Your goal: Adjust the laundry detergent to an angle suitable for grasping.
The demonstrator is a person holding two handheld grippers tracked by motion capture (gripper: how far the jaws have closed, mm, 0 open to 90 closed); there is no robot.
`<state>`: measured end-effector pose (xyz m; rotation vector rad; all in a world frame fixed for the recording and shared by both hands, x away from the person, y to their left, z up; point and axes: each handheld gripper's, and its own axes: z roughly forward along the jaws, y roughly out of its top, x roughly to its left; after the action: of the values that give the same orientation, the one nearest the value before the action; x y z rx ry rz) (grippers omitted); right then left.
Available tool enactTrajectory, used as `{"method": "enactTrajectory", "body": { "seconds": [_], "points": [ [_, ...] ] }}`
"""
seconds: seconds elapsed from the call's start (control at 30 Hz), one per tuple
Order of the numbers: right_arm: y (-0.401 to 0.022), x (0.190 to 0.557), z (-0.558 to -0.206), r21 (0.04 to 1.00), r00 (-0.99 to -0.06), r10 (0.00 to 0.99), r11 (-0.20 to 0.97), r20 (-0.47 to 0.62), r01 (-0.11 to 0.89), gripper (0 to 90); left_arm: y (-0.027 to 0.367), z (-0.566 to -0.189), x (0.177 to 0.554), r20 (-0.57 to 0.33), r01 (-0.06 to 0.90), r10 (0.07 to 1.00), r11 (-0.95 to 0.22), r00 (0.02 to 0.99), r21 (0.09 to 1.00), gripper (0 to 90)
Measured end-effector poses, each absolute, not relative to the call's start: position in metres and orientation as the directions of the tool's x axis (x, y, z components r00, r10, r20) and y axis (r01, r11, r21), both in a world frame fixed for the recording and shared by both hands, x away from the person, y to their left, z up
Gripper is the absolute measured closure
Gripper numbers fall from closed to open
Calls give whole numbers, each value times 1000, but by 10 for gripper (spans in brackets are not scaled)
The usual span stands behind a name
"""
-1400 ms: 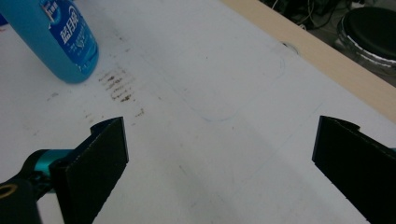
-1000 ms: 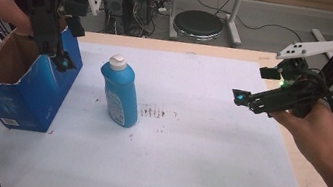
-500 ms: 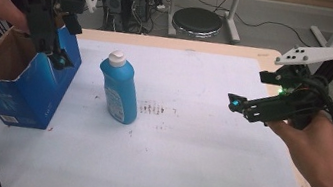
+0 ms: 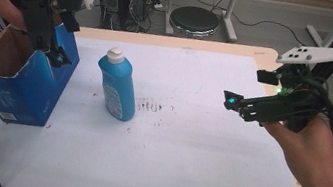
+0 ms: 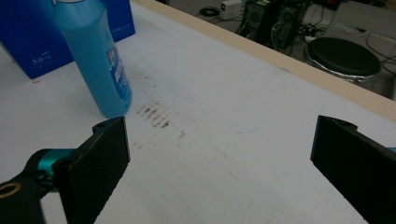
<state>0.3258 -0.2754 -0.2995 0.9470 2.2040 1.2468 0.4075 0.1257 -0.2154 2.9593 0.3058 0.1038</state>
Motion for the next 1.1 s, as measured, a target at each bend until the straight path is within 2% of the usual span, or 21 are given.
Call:
{"method": "enactTrajectory", "body": {
  "seconds": [0.43, 0.57, 1.1],
  "points": [
    [-241, 341, -339, 901, -744, 667, 306, 29, 309, 36, 128, -219, 408, 43, 198, 208, -965, 977, 174, 17],
    [-215, 347, -353, 911, -763, 646, 294, 34, 289, 36, 125, -222, 408, 36, 189, 198, -968, 980, 167, 16],
    [-164, 359, -363, 911, -786, 617, 301, 39, 282, 36, 127, -222, 407, 32, 191, 198, -968, 980, 163, 17]
  ]
}}
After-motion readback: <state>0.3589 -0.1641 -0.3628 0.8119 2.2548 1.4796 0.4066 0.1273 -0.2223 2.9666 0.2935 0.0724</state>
